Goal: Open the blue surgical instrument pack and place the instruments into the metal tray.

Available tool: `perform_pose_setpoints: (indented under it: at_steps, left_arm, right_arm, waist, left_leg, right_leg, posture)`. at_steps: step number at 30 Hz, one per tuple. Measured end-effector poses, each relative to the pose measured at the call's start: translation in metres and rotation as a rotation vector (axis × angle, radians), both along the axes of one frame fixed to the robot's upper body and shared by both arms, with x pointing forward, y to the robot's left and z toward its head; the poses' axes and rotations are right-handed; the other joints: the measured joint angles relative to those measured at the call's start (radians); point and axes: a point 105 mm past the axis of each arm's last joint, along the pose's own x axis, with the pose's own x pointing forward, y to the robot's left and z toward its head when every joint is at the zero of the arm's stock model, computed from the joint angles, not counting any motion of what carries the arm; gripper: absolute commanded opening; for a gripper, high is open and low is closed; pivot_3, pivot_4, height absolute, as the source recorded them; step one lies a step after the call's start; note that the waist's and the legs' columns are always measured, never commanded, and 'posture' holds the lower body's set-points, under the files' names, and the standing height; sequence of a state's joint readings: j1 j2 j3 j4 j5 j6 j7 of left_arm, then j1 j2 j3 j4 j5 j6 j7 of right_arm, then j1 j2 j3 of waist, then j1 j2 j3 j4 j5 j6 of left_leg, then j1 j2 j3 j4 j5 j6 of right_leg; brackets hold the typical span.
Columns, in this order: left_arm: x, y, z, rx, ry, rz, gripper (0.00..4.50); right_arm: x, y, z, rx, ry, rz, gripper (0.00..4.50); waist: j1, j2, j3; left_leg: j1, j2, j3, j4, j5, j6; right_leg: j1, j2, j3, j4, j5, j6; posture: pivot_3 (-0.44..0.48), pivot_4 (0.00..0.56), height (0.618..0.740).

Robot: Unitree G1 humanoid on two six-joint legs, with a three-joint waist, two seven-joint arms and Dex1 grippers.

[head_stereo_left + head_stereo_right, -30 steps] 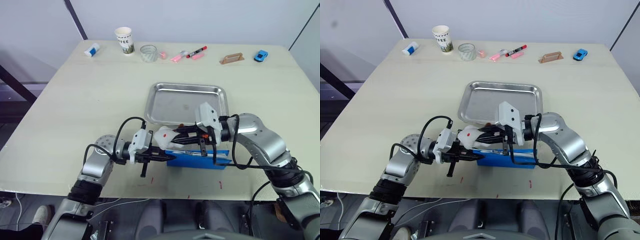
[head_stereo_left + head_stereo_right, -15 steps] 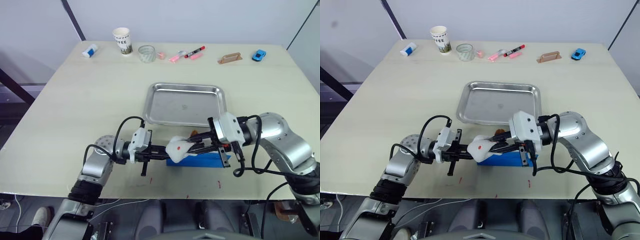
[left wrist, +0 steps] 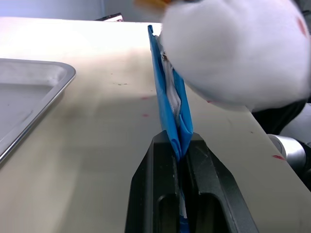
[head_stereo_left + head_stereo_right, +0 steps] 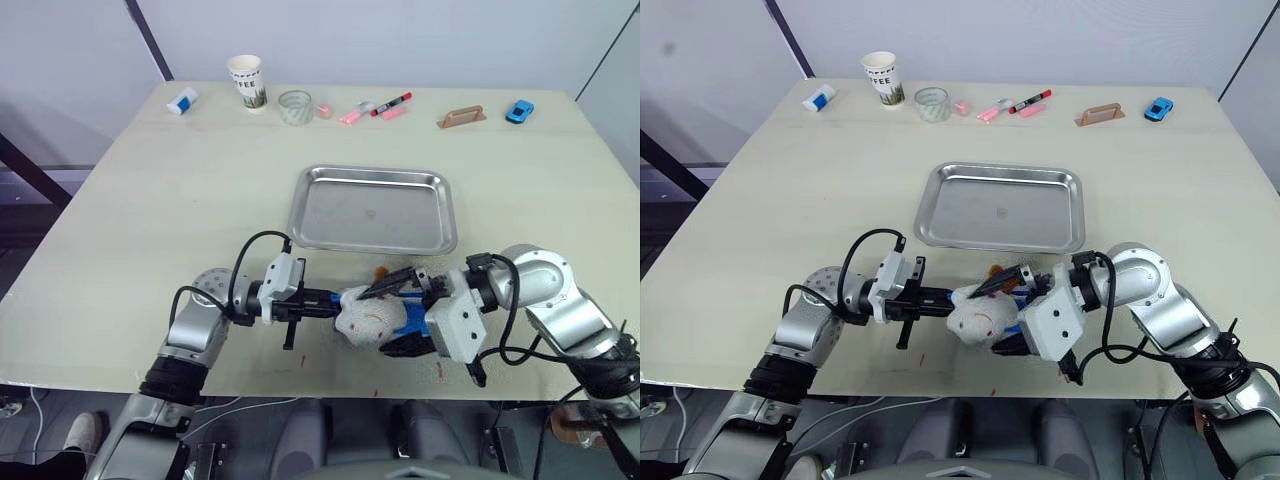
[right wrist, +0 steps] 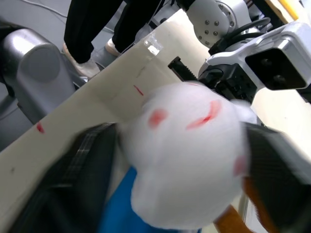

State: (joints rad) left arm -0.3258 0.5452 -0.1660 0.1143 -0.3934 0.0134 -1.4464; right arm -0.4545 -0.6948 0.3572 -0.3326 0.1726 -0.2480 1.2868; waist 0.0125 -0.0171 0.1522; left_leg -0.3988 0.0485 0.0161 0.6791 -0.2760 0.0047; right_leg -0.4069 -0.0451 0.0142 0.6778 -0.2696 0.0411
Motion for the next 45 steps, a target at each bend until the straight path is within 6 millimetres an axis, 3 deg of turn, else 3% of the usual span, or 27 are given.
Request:
perform_pose_setpoints:
  at_steps: [3,9,13,17,23,24,29,40,45]
  left_arm:
    - [0.001,0.000,0.000,0.002,0.002,-0.006,0.00]
    - [0.003,0.002,0.000,0.004,-0.001,-0.008,0.00]
    - [0.003,0.001,0.000,0.004,-0.004,-0.012,0.00]
    - [0.003,0.002,0.000,0.006,-0.007,-0.012,0.00]
    - [0.003,0.003,0.000,0.007,-0.008,-0.010,0.00]
    - [0.003,0.003,0.000,0.007,-0.010,-0.010,0.00]
    - [0.003,0.002,0.000,0.006,-0.011,-0.012,0.00]
    - [0.002,0.002,0.000,0.010,-0.017,-0.023,0.00]
    - [0.002,0.002,0.000,0.010,-0.019,-0.023,0.00]
  right_arm:
    - [-0.005,-0.009,0.008,0.036,-0.037,0.036,4.46]
    - [-0.027,-0.019,0.004,0.083,-0.057,0.143,4.46]
    - [-0.030,-0.024,0.009,0.134,-0.060,0.142,4.46]
    - [-0.008,-0.052,0.008,0.173,0.157,-0.085,4.46]
    - [0.005,-0.074,0.007,0.225,0.417,-0.278,4.46]
    - [0.008,-0.078,0.006,0.257,0.526,-0.333,4.46]
    - [0.012,-0.084,-0.009,0.268,0.715,-0.474,4.46]
    - [0.017,-0.084,-0.031,0.289,0.826,-0.571,4.46]
    - [0.018,-0.083,-0.038,0.277,0.836,-0.586,2.05]
  waist:
    - [0.000,0.000,0.000]
    - [-0.001,0.000,0.000]
    - [-0.001,0.000,0.000]
    - [0.001,0.000,0.000]
    - [0.000,0.000,0.000]
    - [0.000,0.000,0.000]
    - [0.000,0.000,0.000]
    - [0.000,0.000,0.000]
    - [0.000,0.000,0.000]
  left_leg:
    - [0.000,0.000,0.000,0.000,0.000,0.000]
    - [0.000,0.000,0.000,0.000,0.000,0.000]
    - [0.000,0.000,0.000,0.000,0.000,0.000]
    - [0.001,0.000,0.000,0.000,0.000,0.000]
    - [0.001,0.000,0.000,0.000,0.000,0.000]
    - [0.002,0.000,0.000,0.000,0.000,0.000]
    - [0.001,0.000,0.000,0.000,0.000,0.000]
    - [0.001,0.000,0.000,0.000,0.000,0.000]
    - [0.001,0.000,0.000,0.000,0.000,0.000]
  right_leg:
    - [0.000,0.000,0.000,0.000,0.000,0.000]
    - [0.000,0.000,0.000,0.000,0.000,0.000]
    - [0.000,0.000,0.000,0.000,0.000,0.000]
    - [0.001,0.000,0.000,0.000,0.000,0.000]
    - [0.001,0.000,0.001,0.000,0.000,0.000]
    - [0.001,0.000,0.000,0.000,0.000,0.000]
    - [0.001,0.000,0.001,0.000,0.000,0.000]
    - [0.001,0.001,0.001,0.000,0.000,0.000]
    - [0.001,0.001,0.001,0.000,0.000,0.000]
  posture:
    - [0.000,0.150,0.737]
    - [0.000,0.150,0.737]
    - [0.000,0.150,0.737]
    - [0.000,0.150,0.737]
    - [0.000,0.150,0.737]
    - [0.000,0.150,0.737]
    - [0.000,0.150,0.737]
    - [0.000,0.150,0.737]
    - [0.000,0.150,0.737]
